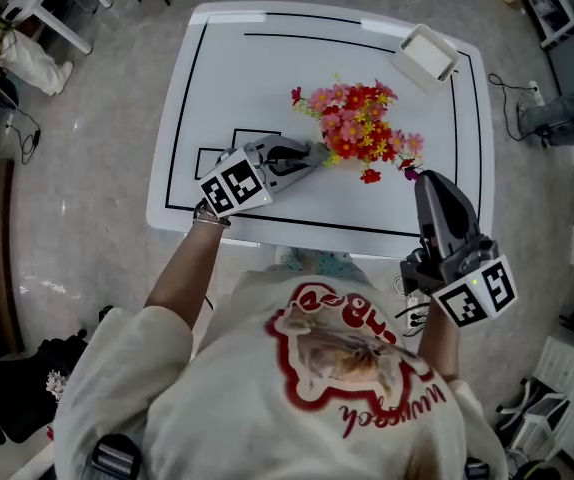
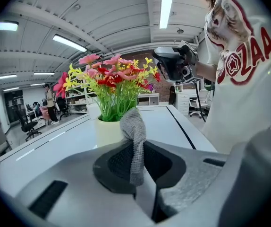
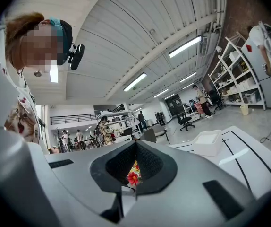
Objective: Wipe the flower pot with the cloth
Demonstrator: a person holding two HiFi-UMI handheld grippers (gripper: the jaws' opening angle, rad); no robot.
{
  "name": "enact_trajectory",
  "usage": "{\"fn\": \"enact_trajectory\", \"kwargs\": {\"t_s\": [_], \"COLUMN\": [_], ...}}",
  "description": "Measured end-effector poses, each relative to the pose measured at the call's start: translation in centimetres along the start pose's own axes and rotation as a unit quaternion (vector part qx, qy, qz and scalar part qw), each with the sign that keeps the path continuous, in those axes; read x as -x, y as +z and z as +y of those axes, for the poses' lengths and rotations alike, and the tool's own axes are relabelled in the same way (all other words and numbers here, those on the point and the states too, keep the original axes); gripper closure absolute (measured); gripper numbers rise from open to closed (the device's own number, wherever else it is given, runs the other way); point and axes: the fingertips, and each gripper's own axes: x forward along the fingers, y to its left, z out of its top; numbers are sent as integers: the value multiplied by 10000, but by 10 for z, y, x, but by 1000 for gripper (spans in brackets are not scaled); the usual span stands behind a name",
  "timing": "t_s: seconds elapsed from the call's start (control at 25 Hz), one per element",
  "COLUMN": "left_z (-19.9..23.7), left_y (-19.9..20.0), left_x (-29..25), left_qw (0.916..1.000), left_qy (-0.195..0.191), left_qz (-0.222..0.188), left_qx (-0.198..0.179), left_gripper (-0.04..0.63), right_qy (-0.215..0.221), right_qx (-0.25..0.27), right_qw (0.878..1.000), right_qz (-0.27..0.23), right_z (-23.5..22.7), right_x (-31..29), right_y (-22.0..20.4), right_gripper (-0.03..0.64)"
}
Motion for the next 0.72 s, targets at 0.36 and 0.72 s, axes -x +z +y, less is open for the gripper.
{"fn": "enact_trajectory", "kwargs": {"t_s": [0.36,0.72], "left_z": [-2,-9], "left_y": [3,6], "left_x": [-1,-10], "left_qw": [10000,10000], "left_qy": [4,-22], "left_qz": [-45,-45], "left_qx": [59,66], "left_gripper": [549,549], "right_qy": [-17,-30], "right_qx": [-25,-63], "right_qw": [10000,10000], "right_qz": [-12,6], "right_z": [-1,-4], "right_x": [1,2], "right_y": [1,-4], "right_gripper": [617,617]}}
